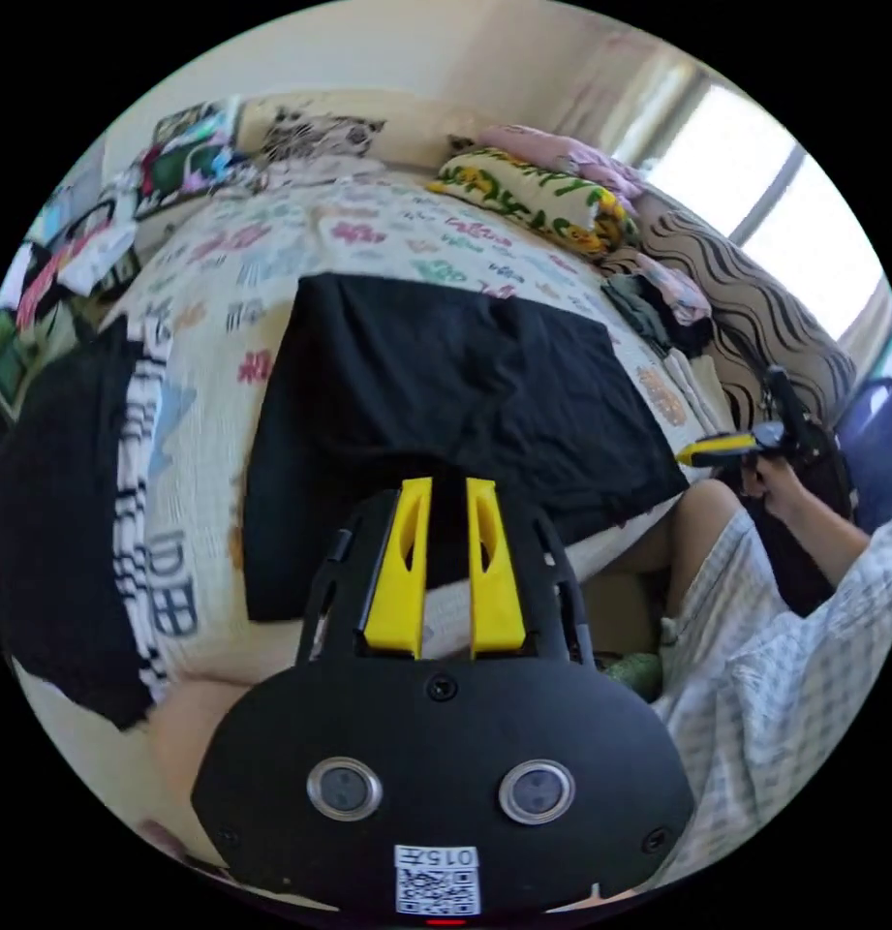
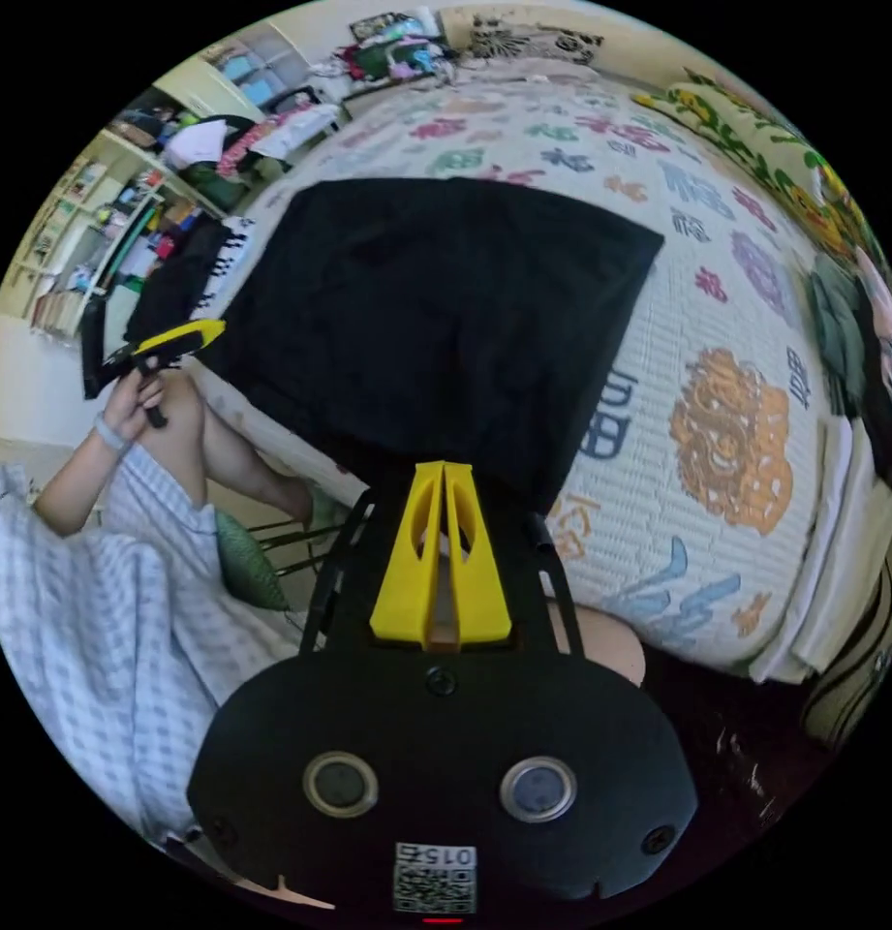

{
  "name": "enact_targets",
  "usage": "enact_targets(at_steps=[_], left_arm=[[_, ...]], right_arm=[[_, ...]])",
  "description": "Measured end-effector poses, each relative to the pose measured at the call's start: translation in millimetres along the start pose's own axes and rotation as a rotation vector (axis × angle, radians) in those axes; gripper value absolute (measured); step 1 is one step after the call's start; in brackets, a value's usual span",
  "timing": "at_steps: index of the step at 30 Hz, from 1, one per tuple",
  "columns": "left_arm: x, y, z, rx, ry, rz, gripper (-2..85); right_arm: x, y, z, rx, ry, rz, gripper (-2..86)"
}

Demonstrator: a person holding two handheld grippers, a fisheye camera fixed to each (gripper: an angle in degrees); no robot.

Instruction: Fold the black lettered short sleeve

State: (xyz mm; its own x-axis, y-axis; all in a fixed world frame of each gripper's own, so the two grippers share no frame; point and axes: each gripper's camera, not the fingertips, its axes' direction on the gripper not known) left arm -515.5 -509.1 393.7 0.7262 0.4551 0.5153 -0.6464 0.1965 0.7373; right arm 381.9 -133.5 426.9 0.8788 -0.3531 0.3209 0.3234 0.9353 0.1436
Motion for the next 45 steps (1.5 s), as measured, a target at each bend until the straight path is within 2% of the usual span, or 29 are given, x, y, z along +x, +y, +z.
enact_targets(at_steps=[3,5,7,8,11,13,14,17,22,25,28,30,32,34,38,45], left_arm=[[-23.2,11.5,-18.4,0.001,0.114,-0.192,10.0],[-45.8,11.9,-29.3,0.056,0.226,-0.351,11.2],[-60.2,8.4,-29.0,0.057,0.250,-0.437,11.9],[-65.7,4.5,-26.7,0.019,0.206,-0.467,12.0],[-76.0,1.2,-28.6,0.006,0.168,-0.545,10.6],[-86.6,0.3,-35.8,0.033,0.232,-0.599,8.1],[-92.8,-2.8,-36.2,0.009,0.293,-0.604,5.9],[-99.8,-8.5,-46.0,-0.036,0.325,-0.578,1.2],[-95.5,-6.2,-93.0,0.040,0.354,-0.518,-0.3],[-84.8,-5.3,-113.2,0.035,0.330,-0.457,-0.1],[-85.6,-2.7,-105.0,-0.068,0.261,-0.443,1.1],[-94.0,0.1,-107.3,-0.089,0.319,-0.484,2.9],[-104.2,0.9,-134.3,-0.024,0.360,-0.512,5.3],[-115.4,-7.5,-164.6,0.065,0.310,-0.510,6.5],[-165.0,-83.8,-202.2,0.175,0.192,-0.462,9.9],[-217.7,-224.0,-182.3,0.109,0.119,-0.438,12.3]], right_arm=[[3.7,17.1,-10.5,0.029,-0.035,0.057,0.5],[18.1,25.1,-13.2,0.093,-0.164,0.163,5.7],[36.0,29.8,-5.8,0.123,-0.202,0.291,9.3],[48.9,33.8,1.2,0.134,-0.221,0.384,11.5],[76.3,48.2,18.8,0.165,-0.367,0.565,9.2],[84.8,57.1,19.2,0.196,-0.407,0.611,5.9],[88.0,62.6,17.2,0.223,-0.441,0.617,3.7],[93.4,76.8,9.7,0.264,-0.493,0.602,0.4],[101.9,93.3,-13.5,0.280,-0.463,0.548,-0.6],[104.4,95.0,-22.3,0.228,-0.383,0.497,-0.5],[103.6,89.2,-13.5,0.131,-0.359,0.435,0.1],[102.2,87.1,-13.1,0.082,-0.339,0.388,1.1],[112.0,88.3,-27.2,0.097,-0.306,0.378,3.9],[127.6,85.9,-42.8,0.153,-0.308,0.389,5.4],[167.6,47.8,-65.7,0.258,-0.346,0.415,7.6],[216.0,-53.8,-55.1,0.283,-0.334,0.474,10.9]])
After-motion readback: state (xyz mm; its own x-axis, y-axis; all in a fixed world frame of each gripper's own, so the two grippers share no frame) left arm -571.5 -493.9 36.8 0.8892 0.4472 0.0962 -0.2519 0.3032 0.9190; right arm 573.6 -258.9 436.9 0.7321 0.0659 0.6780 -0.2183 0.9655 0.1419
